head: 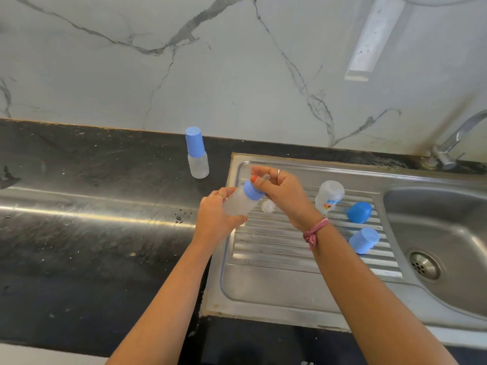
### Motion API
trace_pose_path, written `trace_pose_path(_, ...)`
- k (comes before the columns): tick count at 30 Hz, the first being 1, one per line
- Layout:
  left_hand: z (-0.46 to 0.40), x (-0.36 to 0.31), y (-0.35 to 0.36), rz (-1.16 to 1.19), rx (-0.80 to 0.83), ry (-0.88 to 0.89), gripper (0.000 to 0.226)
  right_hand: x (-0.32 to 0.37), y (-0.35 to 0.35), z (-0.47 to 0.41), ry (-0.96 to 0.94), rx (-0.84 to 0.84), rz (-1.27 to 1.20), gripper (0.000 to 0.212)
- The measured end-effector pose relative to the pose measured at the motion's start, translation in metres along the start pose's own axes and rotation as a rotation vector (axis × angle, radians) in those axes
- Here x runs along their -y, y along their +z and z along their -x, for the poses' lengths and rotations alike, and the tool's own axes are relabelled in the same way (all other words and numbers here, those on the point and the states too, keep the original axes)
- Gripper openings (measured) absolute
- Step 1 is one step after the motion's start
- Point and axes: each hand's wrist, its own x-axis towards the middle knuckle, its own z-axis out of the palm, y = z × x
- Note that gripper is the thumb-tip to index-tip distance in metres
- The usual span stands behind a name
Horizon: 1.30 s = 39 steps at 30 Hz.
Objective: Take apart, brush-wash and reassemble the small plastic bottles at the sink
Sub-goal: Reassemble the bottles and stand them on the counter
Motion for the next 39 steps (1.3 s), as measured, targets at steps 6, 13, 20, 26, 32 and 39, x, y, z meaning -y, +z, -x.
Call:
trace_pose_path(6, 0.014, -0.016, 0.020, 0.029, 0.026, -0.040, 0.072, 0.007, -0.082, 0.034, -0.023, -0.095, 0.467, 0.028)
trace_pose_path(13, 0.030, -0.039, 0.039, 0.123, 0.041, -0.104, 0.068, -0.007, -0.183, 0.061, 0.268, -0.126, 1.071, 0.023)
trace_pose_path(20, 0.039, -0.060, 0.050, 0.187, 0.084, -0.110, 0.068, -0.061, -0.192, 0.070, 0.401, 0.071, 1.174, 0.048)
trace_pose_path(26, 0.045, -0.072, 0.056, 0.237, 0.107, -0.132, 0.068, -0.046, -0.196, 0.065, 0.178, -0.060, 0.790, 0.041)
trace_pose_path(32, 0.049, -0.077, 0.056, 0.322, 0.116, -0.148, 0.067, 0.000, -0.195, 0.067, 0.096, -0.062, 0.060, 0.034)
trace_pose_path(39, 0.052, -0.088, 0.050, 0.358, 0.125, -0.099, 0.064, -0.007, -0.184, 0.057, 0.097, 0.065, -0.012, 0.036)
